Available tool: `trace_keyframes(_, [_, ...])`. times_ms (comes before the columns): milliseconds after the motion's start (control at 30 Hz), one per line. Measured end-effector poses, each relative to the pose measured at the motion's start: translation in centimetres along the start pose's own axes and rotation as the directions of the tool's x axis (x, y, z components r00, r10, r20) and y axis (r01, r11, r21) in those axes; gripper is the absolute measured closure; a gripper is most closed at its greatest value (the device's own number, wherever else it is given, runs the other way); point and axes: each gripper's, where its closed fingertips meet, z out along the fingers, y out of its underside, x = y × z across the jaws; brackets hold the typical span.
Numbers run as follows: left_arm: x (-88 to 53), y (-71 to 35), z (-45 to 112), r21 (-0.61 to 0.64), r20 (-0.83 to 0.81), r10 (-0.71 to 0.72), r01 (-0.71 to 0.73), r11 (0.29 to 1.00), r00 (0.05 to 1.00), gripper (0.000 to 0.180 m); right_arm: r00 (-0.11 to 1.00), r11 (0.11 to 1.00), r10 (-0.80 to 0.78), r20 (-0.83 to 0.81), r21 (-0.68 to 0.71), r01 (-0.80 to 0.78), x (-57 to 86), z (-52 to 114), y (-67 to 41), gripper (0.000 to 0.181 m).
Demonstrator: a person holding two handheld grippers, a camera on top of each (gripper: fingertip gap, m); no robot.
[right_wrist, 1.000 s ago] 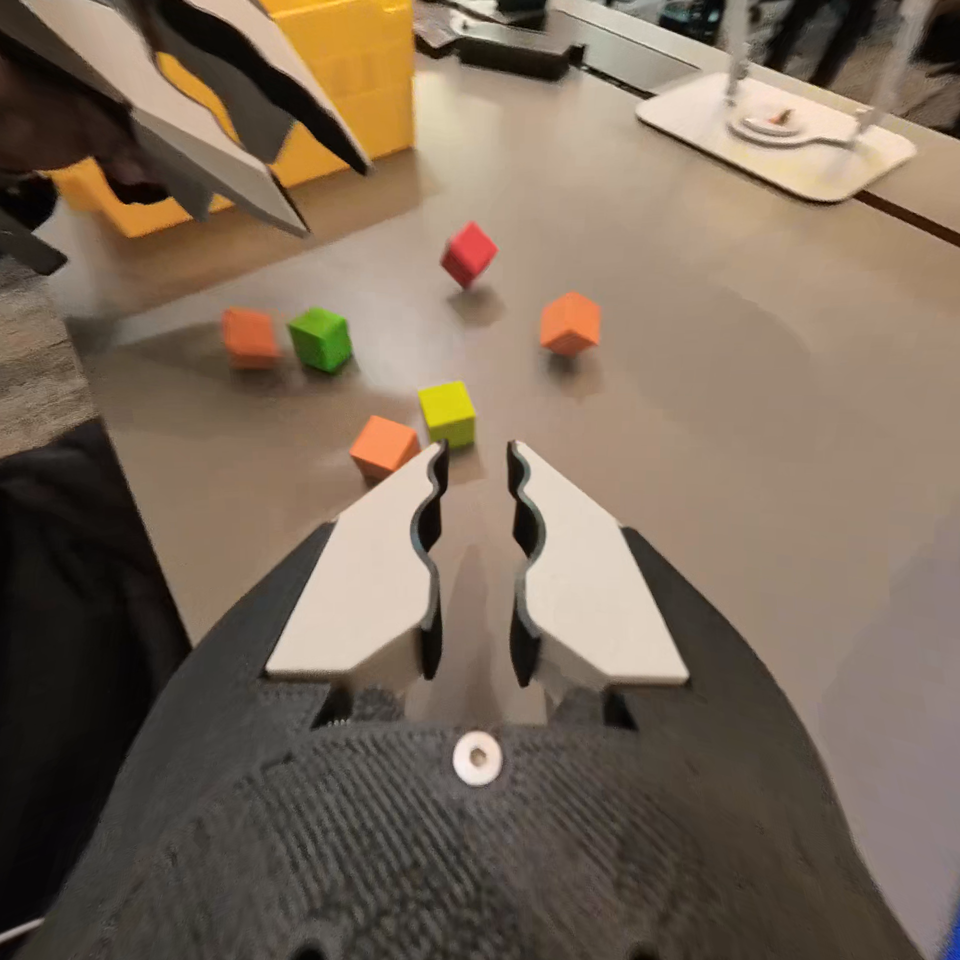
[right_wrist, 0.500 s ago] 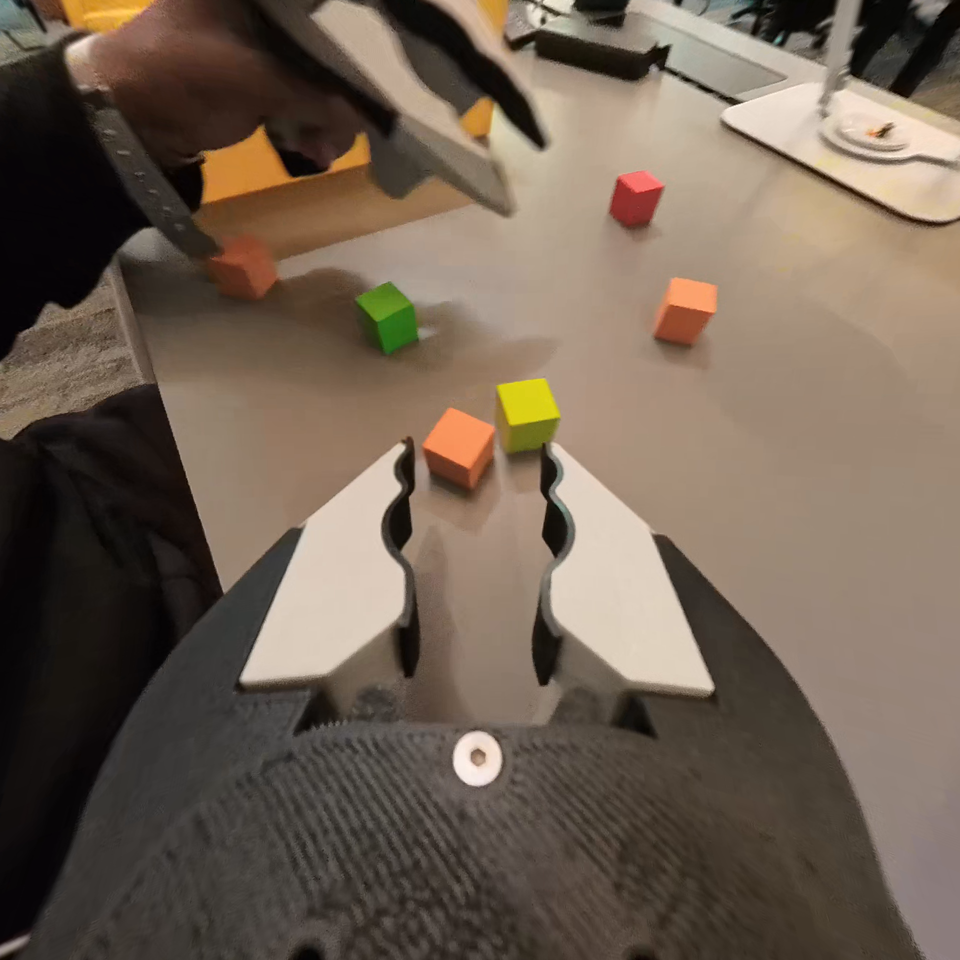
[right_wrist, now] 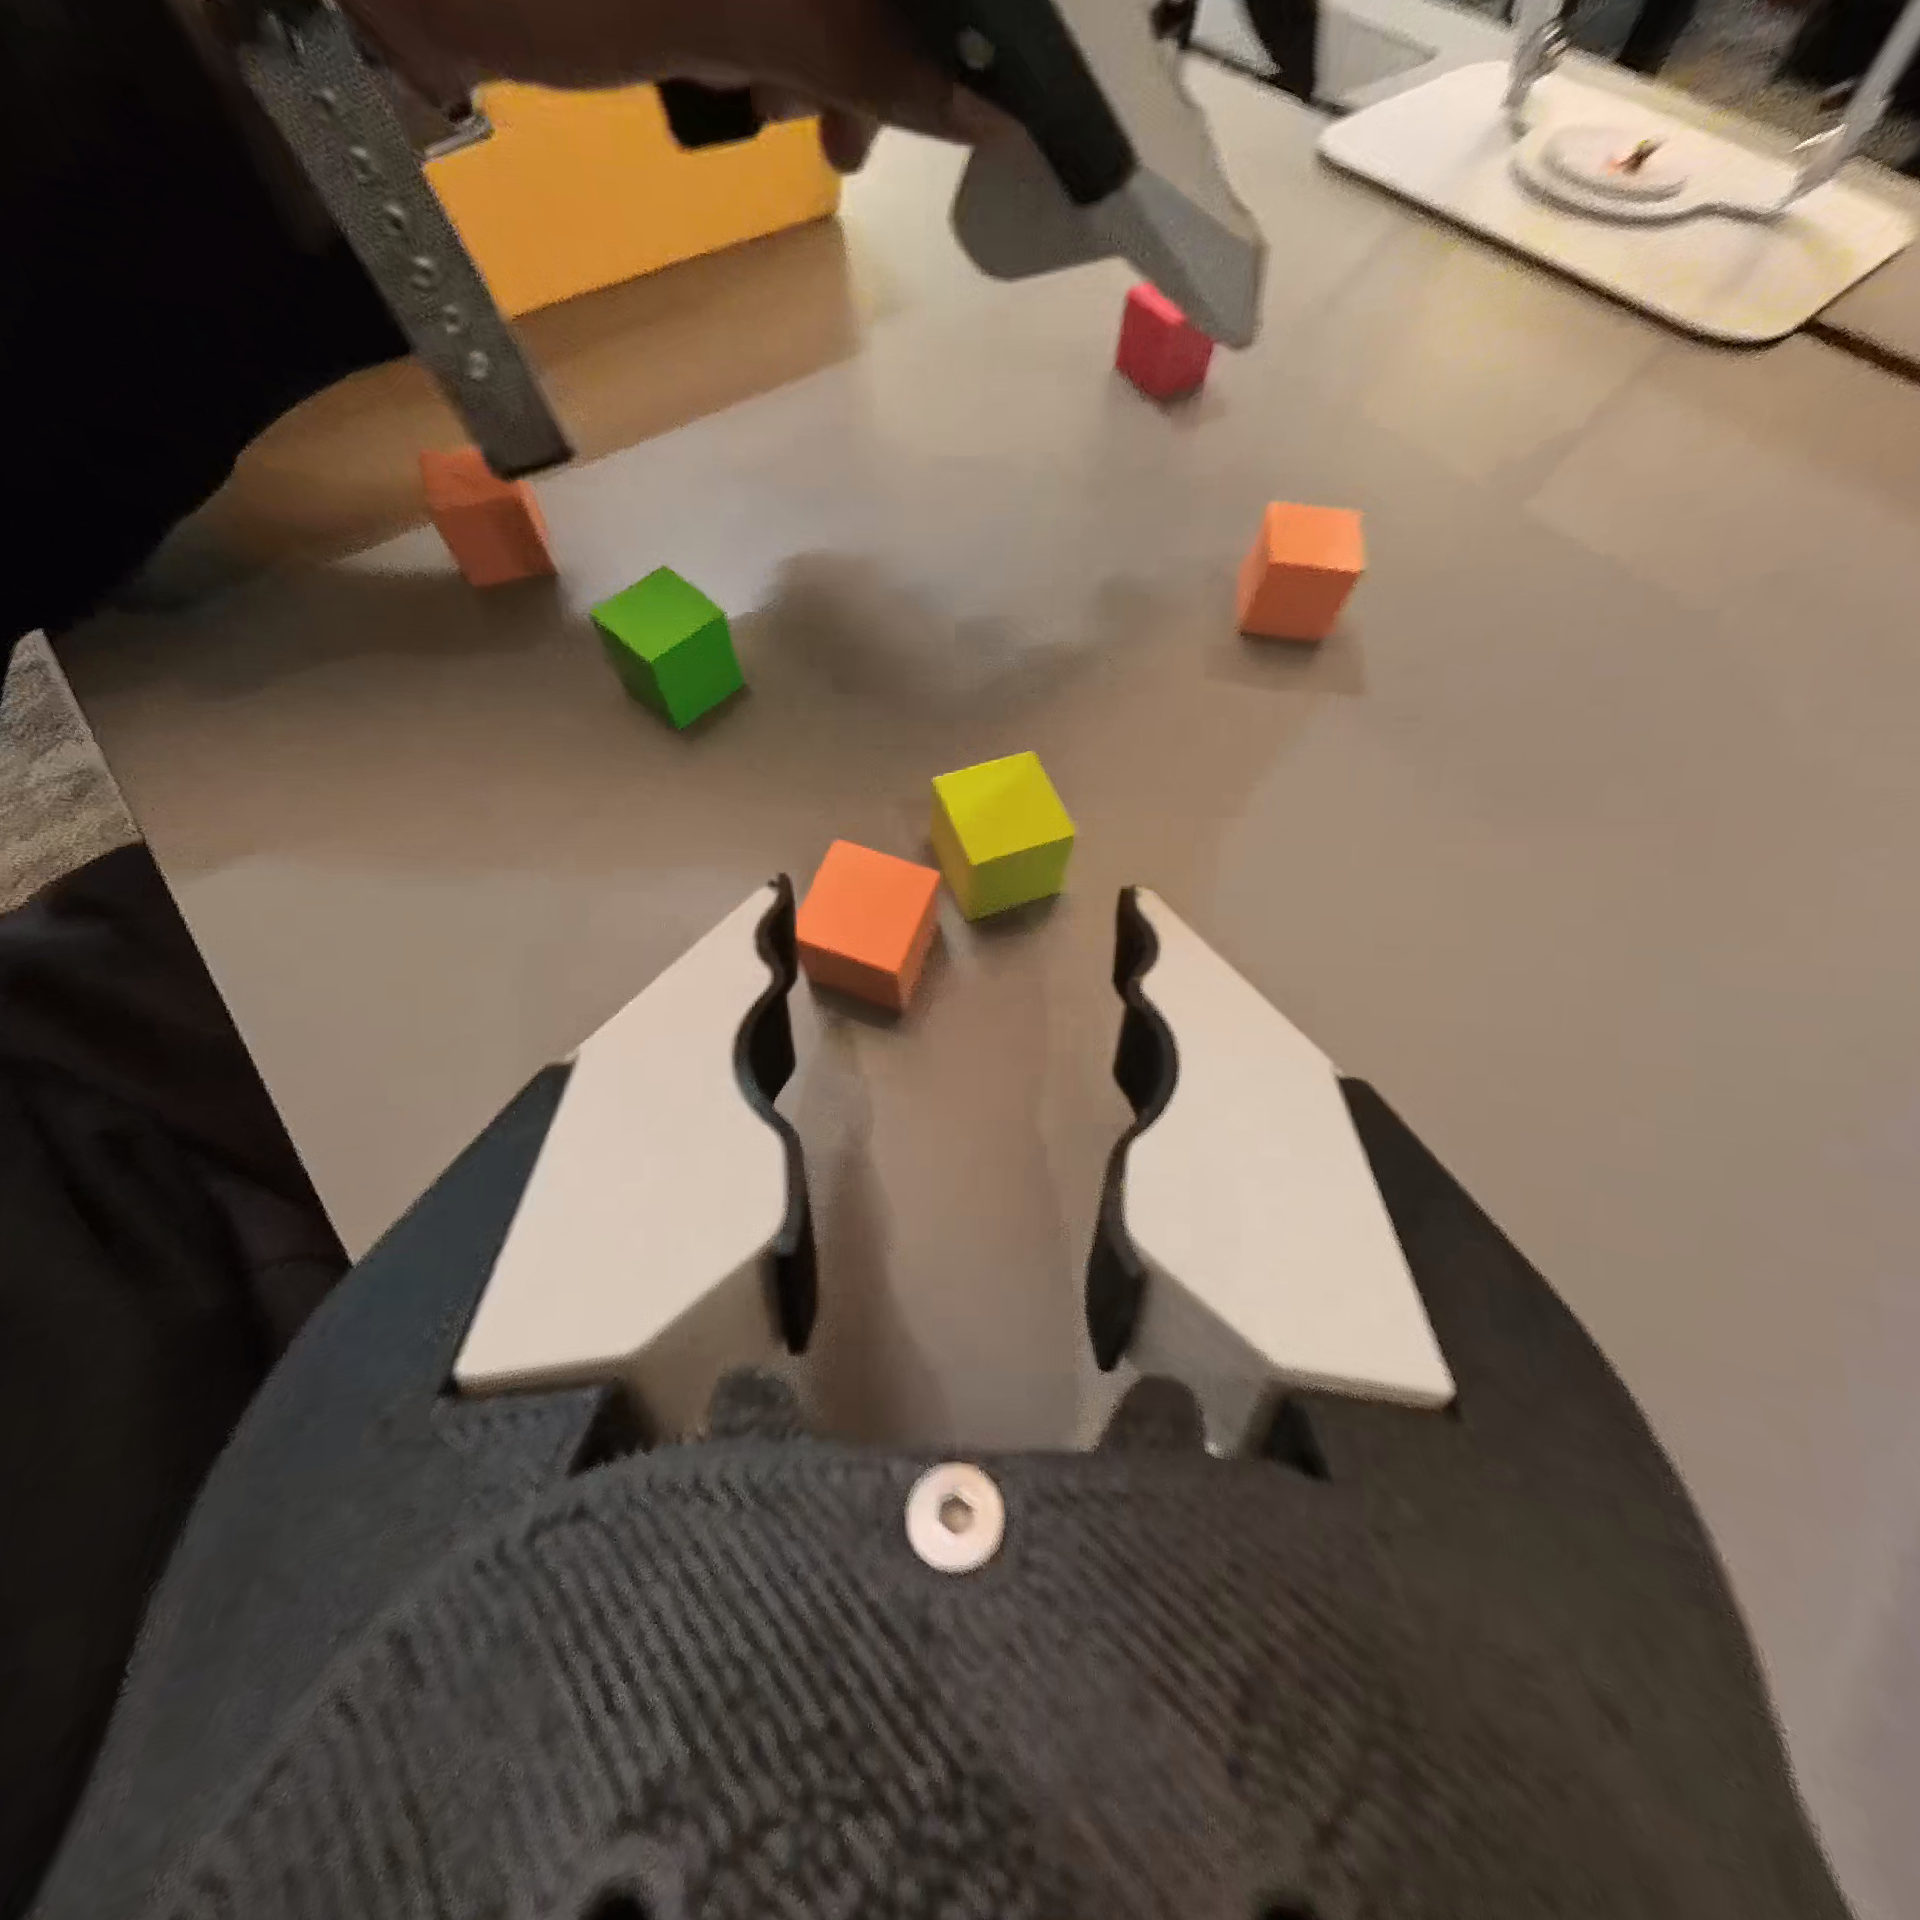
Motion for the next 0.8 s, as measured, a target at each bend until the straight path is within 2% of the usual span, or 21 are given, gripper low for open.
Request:
trace_keyframes(200, [-1.9,2.7,-0.1,-0.011,-0.041,-0.189,0.189,0.982,0.981,0.124,0.997,0.993,0.073,0.031,0.087,-0.075,1.0,-1.4,-0.7,0.123])
trace_keyframes(333, [-0.6,2.4,-0.9,0.046,-0.144,-0.314,0.323,0.945,0.938,0.121,0.999,0.995,0.043,-0.022,0.092,-0.041,2.1,-2.0,-0.8,0.122])
trace_keyframes(433, [1.1,1.9,-1.8,0.07,-0.26,-0.416,0.447,0.892,0.871,0.103,0.997,0.995,0.015,-0.069,0.097,-0.008,3.0,-2.6,-1.3,0.119])
trace_keyframes(500, [2.2,2.3,-1.9,0.042,-0.316,-0.475,0.512,0.858,0.821,0.079,0.994,0.995,0.005,-0.111,0.102,0.006,4.1,-2.8,-1.4,0.117])
trace_keyframes(600, [1.8,4.5,-0.9,-0.007,-0.224,-0.52,0.532,0.846,0.824,0.052,0.987,0.997,0.015,-0.161,0.073,-0.003,6.5,-2.3,-0.9,0.103])
trace_keyframes(733, [1.1,6.6,0.5,-0.036,-0.118,-0.554,0.554,0.832,0.824,0.042,0.976,0.998,0.065,-0.207,0.0,-0.066,10.0,-0.1,0.1,0.077])
trace_keyframes(800, [1.3,7.3,1.3,-0.059,-0.094,-0.555,0.552,0.832,0.826,0.041,0.967,0.996,0.077,-0.244,-0.024,-0.085,11.8,1.0,0.3,0.073])
